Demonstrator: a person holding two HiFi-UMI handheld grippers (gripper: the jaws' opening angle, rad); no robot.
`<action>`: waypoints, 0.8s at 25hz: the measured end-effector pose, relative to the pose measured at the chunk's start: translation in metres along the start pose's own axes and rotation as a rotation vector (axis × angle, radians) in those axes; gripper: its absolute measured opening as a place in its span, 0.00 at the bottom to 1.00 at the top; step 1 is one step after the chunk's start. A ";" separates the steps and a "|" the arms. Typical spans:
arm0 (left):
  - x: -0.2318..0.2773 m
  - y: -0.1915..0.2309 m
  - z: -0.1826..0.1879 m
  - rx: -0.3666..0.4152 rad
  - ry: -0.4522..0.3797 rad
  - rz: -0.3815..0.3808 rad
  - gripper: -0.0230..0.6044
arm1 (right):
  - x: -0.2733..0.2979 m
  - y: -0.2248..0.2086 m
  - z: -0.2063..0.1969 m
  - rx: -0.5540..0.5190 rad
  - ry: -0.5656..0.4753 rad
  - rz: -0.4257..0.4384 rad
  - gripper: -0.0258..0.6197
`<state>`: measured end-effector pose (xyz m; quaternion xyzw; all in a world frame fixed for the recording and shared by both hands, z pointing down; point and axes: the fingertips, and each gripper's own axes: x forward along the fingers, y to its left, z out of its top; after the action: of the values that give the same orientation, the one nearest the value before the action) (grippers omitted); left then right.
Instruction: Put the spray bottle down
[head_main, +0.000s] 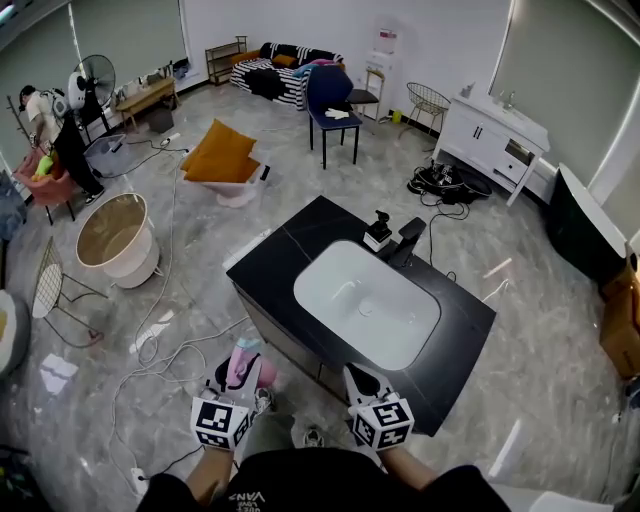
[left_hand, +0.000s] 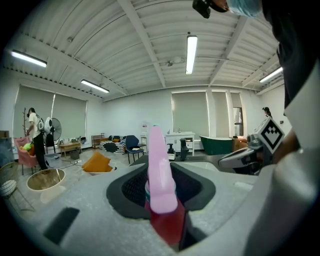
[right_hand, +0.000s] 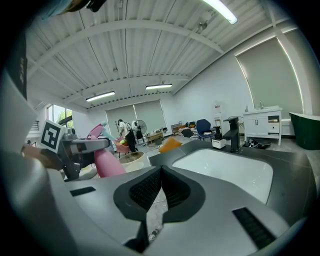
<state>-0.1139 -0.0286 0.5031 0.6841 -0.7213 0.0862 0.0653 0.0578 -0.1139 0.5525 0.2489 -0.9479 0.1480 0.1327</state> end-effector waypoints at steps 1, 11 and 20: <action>0.008 0.003 0.002 0.003 -0.002 -0.004 0.24 | 0.003 -0.003 0.001 0.001 0.000 -0.004 0.04; 0.093 0.055 0.022 0.023 -0.029 -0.099 0.24 | 0.049 -0.026 0.022 0.031 -0.011 -0.119 0.04; 0.183 0.100 0.039 0.074 -0.038 -0.251 0.24 | 0.109 -0.041 0.053 0.084 -0.038 -0.241 0.04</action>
<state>-0.2225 -0.2104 0.5005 0.7725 -0.6273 0.0911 0.0367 -0.0222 -0.2131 0.5481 0.3692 -0.9063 0.1659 0.1212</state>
